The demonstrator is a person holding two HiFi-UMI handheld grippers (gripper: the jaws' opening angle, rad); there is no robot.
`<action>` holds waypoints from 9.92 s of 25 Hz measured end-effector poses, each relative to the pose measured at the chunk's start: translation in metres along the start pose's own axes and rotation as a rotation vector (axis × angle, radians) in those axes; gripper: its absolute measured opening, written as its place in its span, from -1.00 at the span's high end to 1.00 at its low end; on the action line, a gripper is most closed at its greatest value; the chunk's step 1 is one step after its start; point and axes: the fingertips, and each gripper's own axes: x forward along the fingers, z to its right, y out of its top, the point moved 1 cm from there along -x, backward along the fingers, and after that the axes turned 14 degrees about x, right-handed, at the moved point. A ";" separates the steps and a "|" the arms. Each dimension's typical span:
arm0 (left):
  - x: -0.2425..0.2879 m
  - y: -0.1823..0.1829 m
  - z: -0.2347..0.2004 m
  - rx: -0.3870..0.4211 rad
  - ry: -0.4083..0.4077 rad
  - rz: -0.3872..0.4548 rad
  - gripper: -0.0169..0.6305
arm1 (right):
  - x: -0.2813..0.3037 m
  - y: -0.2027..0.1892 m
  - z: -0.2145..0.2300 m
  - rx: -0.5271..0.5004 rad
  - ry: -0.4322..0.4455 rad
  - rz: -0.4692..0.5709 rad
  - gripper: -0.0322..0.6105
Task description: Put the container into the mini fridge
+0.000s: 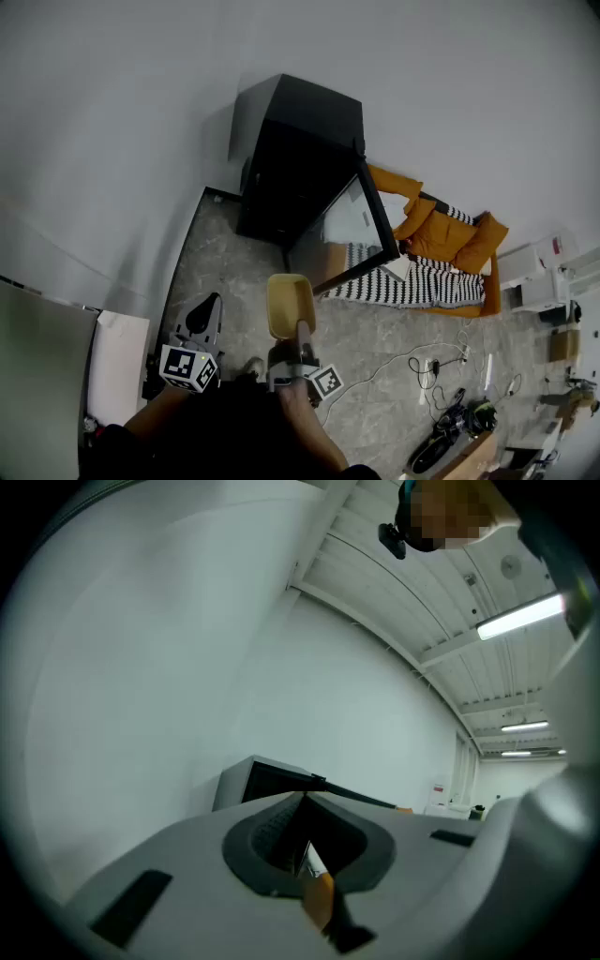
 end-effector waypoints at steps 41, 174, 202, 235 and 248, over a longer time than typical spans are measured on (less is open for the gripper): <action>0.009 -0.018 -0.054 -0.018 -0.115 0.019 0.93 | 0.046 -0.050 0.016 0.023 0.063 0.043 0.28; 0.523 -0.176 -0.148 -0.051 -0.207 -0.025 0.93 | 0.644 0.230 0.294 -0.042 -0.136 0.225 0.11; 0.527 -0.160 -0.161 -0.086 -0.207 -0.092 0.93 | 0.673 0.236 0.301 -0.032 -0.238 0.295 -0.09; 0.491 -0.107 -0.155 -0.066 -0.143 -0.141 0.93 | 0.601 0.182 0.283 -0.172 -0.431 0.140 0.86; 0.496 -0.116 -0.156 -0.073 -0.140 -0.145 0.93 | 0.635 0.192 0.288 -0.128 -0.390 0.145 0.87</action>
